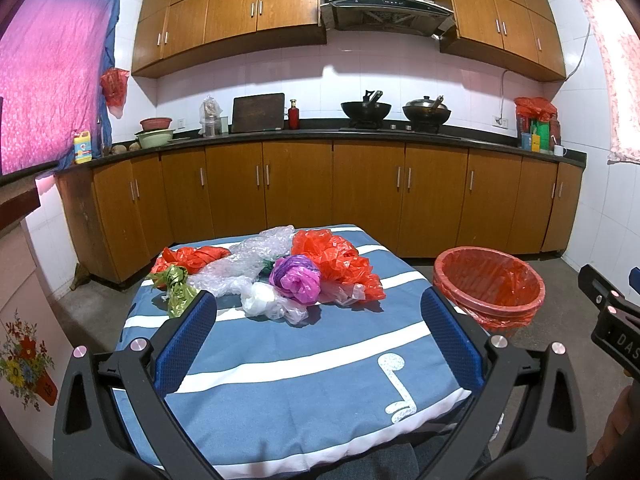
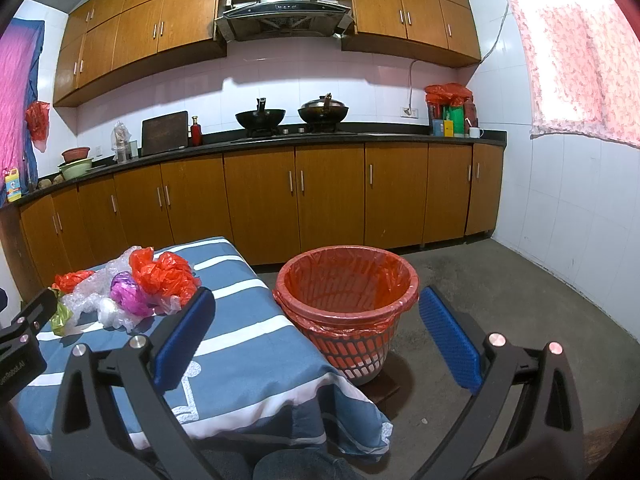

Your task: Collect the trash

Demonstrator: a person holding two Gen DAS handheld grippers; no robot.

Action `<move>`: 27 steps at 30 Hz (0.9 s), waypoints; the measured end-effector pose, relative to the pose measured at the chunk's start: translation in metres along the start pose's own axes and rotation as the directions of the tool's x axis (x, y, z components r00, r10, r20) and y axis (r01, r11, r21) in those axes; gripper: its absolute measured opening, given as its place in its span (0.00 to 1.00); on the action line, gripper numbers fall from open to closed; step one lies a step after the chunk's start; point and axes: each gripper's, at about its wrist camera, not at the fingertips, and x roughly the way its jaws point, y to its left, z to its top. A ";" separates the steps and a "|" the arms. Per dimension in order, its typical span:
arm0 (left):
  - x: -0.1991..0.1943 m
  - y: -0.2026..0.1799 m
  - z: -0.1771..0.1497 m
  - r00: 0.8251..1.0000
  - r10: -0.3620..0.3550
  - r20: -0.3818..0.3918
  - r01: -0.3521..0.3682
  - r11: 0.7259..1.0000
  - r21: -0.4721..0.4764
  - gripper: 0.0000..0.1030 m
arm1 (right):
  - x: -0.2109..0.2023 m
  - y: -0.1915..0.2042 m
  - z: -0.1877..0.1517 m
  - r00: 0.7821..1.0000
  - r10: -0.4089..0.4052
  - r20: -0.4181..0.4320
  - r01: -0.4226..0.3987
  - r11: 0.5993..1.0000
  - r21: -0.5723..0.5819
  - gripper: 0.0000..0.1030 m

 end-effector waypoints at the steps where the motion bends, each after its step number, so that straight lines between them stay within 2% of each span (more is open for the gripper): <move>1: 0.000 0.000 0.000 1.000 0.000 0.000 0.000 1.000 0.000 0.98 | 0.000 0.000 0.000 1.000 0.000 0.000 0.000 1.000 0.000 0.96; 27: 0.000 0.000 0.000 1.000 -0.001 -0.001 0.001 1.000 -0.002 0.98 | -0.001 0.000 0.001 1.000 0.001 -0.003 -0.001 1.000 0.005 0.96</move>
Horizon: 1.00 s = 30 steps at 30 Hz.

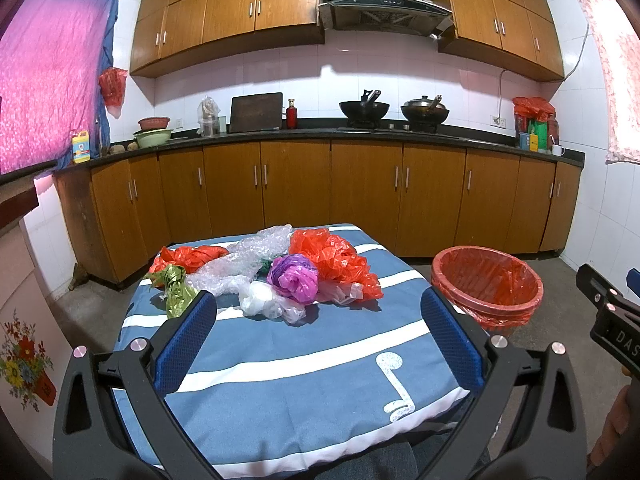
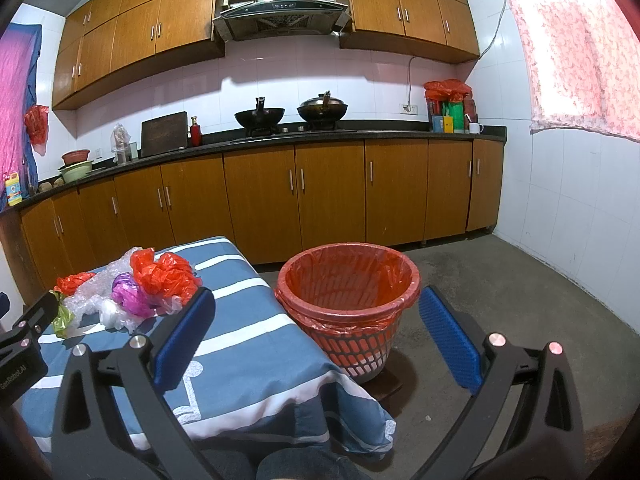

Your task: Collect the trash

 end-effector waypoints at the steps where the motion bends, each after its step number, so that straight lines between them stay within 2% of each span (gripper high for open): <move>1: 0.000 0.000 0.000 1.000 0.000 0.000 0.000 1.000 0.000 0.98 | 0.000 -0.001 0.000 1.000 0.000 0.000 0.000 1.000 0.000 0.96; 12: 0.002 -0.001 -0.003 1.000 0.005 -0.004 -0.004 1.000 0.002 0.98 | -0.001 -0.004 0.004 1.000 -0.001 0.000 0.001 1.000 -0.006 0.96; 18: 0.007 -0.003 -0.006 0.999 0.029 -0.029 -0.029 1.000 0.005 0.98 | 0.011 0.011 -0.011 1.000 0.009 -0.024 -0.009 1.000 -0.027 0.96; 24: 0.027 0.017 -0.016 0.995 0.041 -0.095 -0.045 0.998 -0.040 0.98 | 0.048 0.025 -0.017 0.989 0.083 -0.119 -0.087 0.996 -0.030 0.96; 30: 0.047 0.054 -0.024 0.985 0.090 -0.147 -0.105 0.989 -0.099 0.98 | 0.086 0.053 -0.007 0.959 0.204 -0.196 -0.212 0.977 -0.020 0.80</move>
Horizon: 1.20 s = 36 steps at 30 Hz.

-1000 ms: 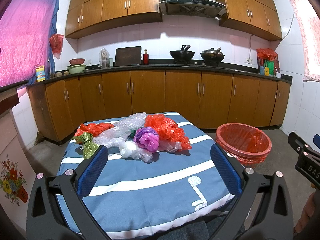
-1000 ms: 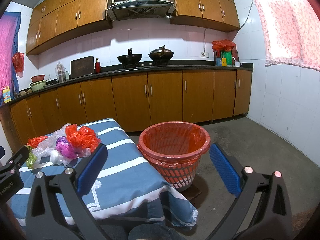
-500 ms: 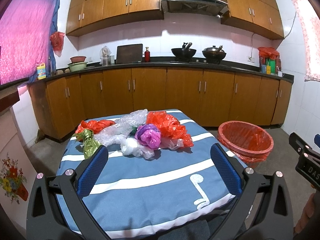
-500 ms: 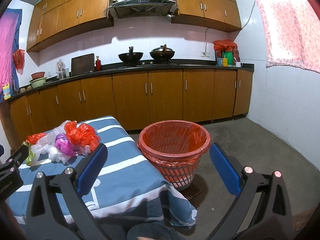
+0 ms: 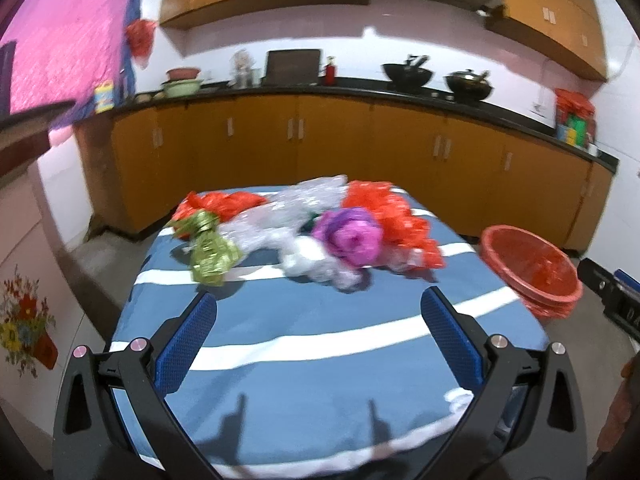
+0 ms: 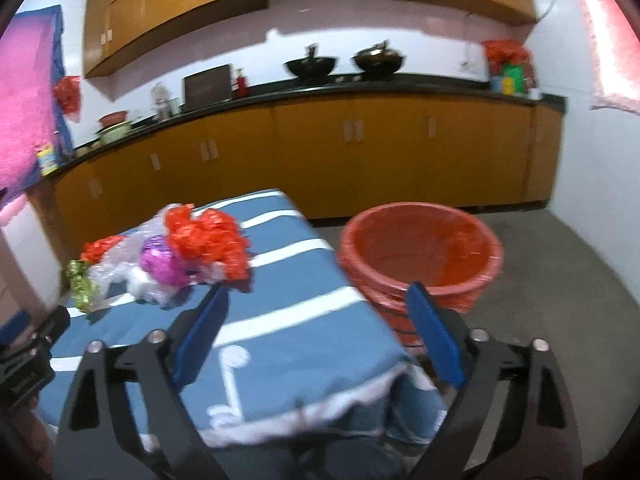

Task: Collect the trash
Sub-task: 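Grasp the red bag with the right tool while the left tool grasps the green bag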

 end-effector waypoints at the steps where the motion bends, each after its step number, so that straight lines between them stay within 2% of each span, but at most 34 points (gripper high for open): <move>1: 0.003 0.006 0.001 1.000 0.012 -0.001 -0.012 1.000 -0.010 0.98 | 0.010 0.007 0.005 1.000 0.025 -0.011 -0.025 1.000 -0.008 0.77; 4: 0.011 0.026 0.008 0.998 0.057 0.007 -0.057 0.998 -0.032 0.98 | 0.037 0.028 0.017 0.996 0.087 -0.034 -0.088 0.996 -0.033 0.71; 6: 0.018 0.039 0.014 0.995 0.094 0.022 -0.093 0.995 -0.033 0.98 | 0.054 0.045 0.025 0.992 0.117 -0.045 -0.120 0.991 -0.059 0.70; 16: 0.059 0.095 0.033 0.975 0.222 0.016 -0.221 0.974 -0.057 0.98 | 0.121 0.106 0.041 0.980 0.182 -0.075 -0.193 0.961 -0.198 0.70; 22: 0.072 0.117 0.031 0.973 0.229 -0.003 -0.229 0.970 -0.088 0.98 | 0.158 0.134 0.033 0.976 0.192 -0.099 -0.213 0.934 -0.286 0.70; 31: 0.091 0.109 0.028 0.979 0.204 -0.016 -0.204 0.978 -0.039 0.98 | 0.199 0.156 0.030 0.975 0.182 -0.125 -0.215 0.910 -0.355 0.70; 32: 0.093 0.109 0.028 0.979 0.202 -0.017 -0.202 0.979 -0.035 0.98 | 0.202 0.156 0.030 0.976 0.177 -0.129 -0.212 0.908 -0.361 0.68; 34: 0.098 0.107 0.028 0.980 0.196 -0.019 -0.196 0.980 -0.030 0.98 | 0.208 0.158 0.029 0.974 0.172 -0.149 -0.216 0.905 -0.367 0.48; 36: 0.103 0.107 0.029 0.981 0.192 -0.024 -0.193 0.981 -0.029 0.98 | 0.210 0.157 0.028 0.970 0.179 -0.162 -0.227 0.905 -0.360 0.39</move>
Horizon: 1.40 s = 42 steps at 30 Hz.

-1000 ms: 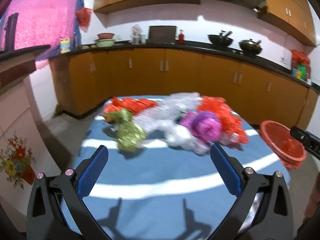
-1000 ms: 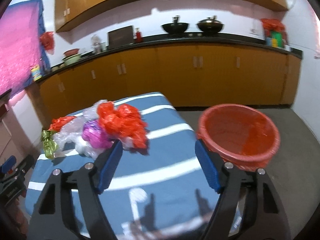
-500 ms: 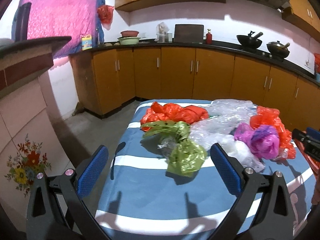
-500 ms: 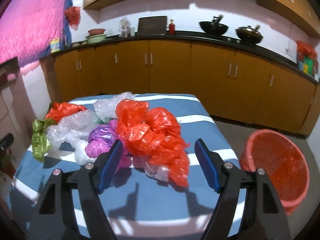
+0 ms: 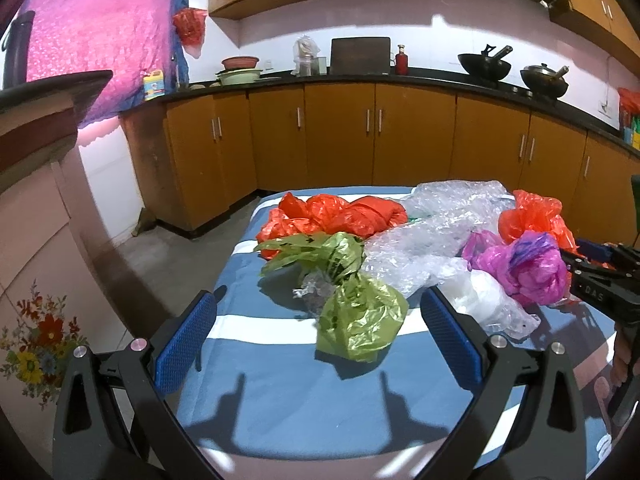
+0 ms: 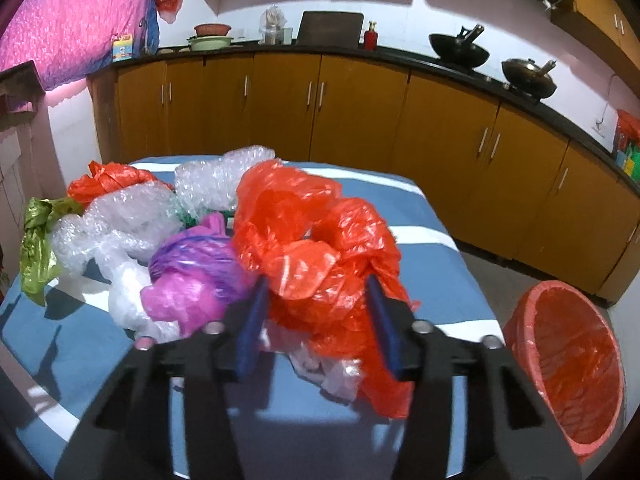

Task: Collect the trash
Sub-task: 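Grasp the red bag with the right tool while the left tool grasps the green bag, then carry the green bag with the left tool to the red wastebasket and release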

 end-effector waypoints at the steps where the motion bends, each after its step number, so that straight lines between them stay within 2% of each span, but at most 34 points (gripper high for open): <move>1: 0.002 -0.001 0.000 1.000 -0.002 -0.006 0.002 1.000 -0.003 0.98 | 0.001 -0.001 0.000 1.000 0.012 -0.003 -0.012 1.000 0.005 0.30; 4: 0.009 -0.002 0.000 1.000 -0.015 -0.022 0.014 1.000 -0.019 0.98 | -0.001 -0.002 -0.002 0.999 0.036 -0.002 -0.036 0.999 0.019 0.19; 7: 0.013 -0.003 -0.001 0.999 -0.022 -0.032 0.021 0.999 -0.029 0.96 | -0.006 -0.004 -0.004 0.998 0.063 0.008 -0.063 0.997 0.044 0.13; 11: 0.017 -0.005 -0.002 0.998 -0.035 -0.044 0.033 0.999 -0.038 0.89 | -0.021 -0.009 -0.005 0.995 0.091 0.039 -0.094 0.992 0.084 0.10; 17: 0.020 -0.007 0.000 0.997 -0.044 -0.062 0.041 0.998 -0.050 0.78 | -0.045 -0.020 -0.005 0.992 0.091 0.088 -0.103 0.985 0.137 0.10; 22: 0.022 0.000 0.004 0.997 -0.043 -0.064 0.038 0.996 -0.086 0.76 | -0.061 -0.028 -0.009 0.988 0.107 0.109 -0.124 0.979 0.163 0.10; 26: 0.027 0.004 0.013 0.997 -0.039 -0.061 0.034 0.997 -0.073 0.75 | -0.067 -0.030 -0.010 0.988 0.102 0.113 -0.121 0.979 0.167 0.10; 31: 0.042 0.013 0.024 0.994 -0.073 -0.087 0.065 0.994 -0.089 0.62 | -0.069 -0.034 -0.011 0.989 0.098 0.107 -0.116 0.977 0.178 0.10; 34: 0.053 0.012 0.023 0.988 -0.103 -0.119 0.094 0.992 -0.083 0.51 | -0.071 -0.036 -0.013 0.990 0.094 0.102 -0.111 0.977 0.183 0.10; 36: 0.059 0.010 0.021 0.982 -0.122 -0.143 0.111 0.991 -0.079 0.41 | -0.072 -0.038 -0.013 0.991 0.089 0.101 -0.107 0.977 0.187 0.10; 38: 0.061 0.010 0.018 0.979 -0.131 -0.157 0.118 0.989 -0.085 0.26 | -0.073 -0.040 -0.014 0.991 0.085 0.100 -0.103 0.976 0.192 0.10; 42: 0.051 0.009 0.017 0.981 -0.133 -0.142 0.122 0.989 -0.083 0.20 | -0.078 -0.045 -0.014 0.991 0.080 0.109 -0.101 0.975 0.199 0.10</move>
